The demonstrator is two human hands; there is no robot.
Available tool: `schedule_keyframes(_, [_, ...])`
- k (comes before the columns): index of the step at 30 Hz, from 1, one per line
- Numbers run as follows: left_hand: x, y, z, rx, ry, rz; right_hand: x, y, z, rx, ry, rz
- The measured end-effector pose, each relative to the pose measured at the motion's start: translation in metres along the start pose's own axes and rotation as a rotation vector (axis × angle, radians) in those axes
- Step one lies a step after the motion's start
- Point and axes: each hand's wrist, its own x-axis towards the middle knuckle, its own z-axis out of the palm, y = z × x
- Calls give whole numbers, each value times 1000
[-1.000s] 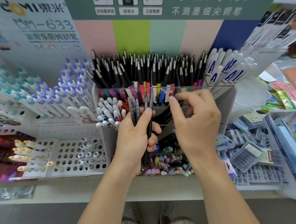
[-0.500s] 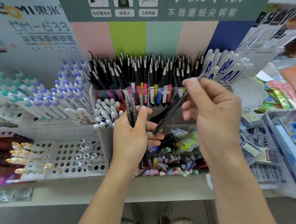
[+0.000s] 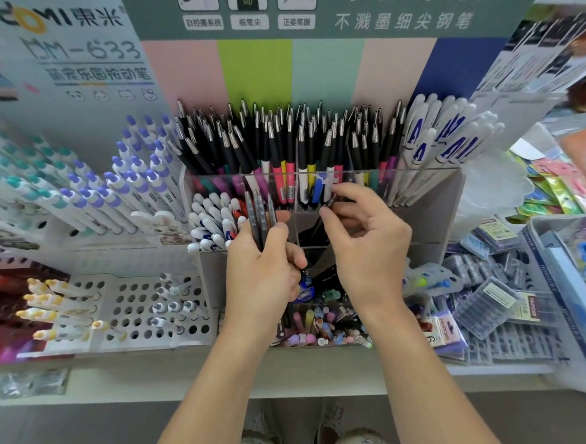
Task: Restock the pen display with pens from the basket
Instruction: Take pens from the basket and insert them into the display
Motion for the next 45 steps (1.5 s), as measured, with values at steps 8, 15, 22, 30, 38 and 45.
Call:
schedule_keyframes(8, [-2, 0, -2, 125, -107, 79, 0, 13, 1, -228, 17, -215])
schedule_keyframes(15, [1, 0, -2, 32, -102, -41, 3, 8, -4, -275, -10, -257])
schedule_keyframes(22, [2, 0, 0, -15, -125, -92, 3, 3, -12, -138, 130, -214])
schedule_keyframes(30, [-3, 9, 4, 52, -305, -31, 0, -29, -11, 422, -245, 442])
schedule_keyframes(38, [-1, 5, 3, 188, -44, 66, 11, -37, -26, 657, 59, 303])
schedule_keyframes(45, [3, 7, 1, 37, -2, -107, 9, -20, -25, 106, 1, 31])
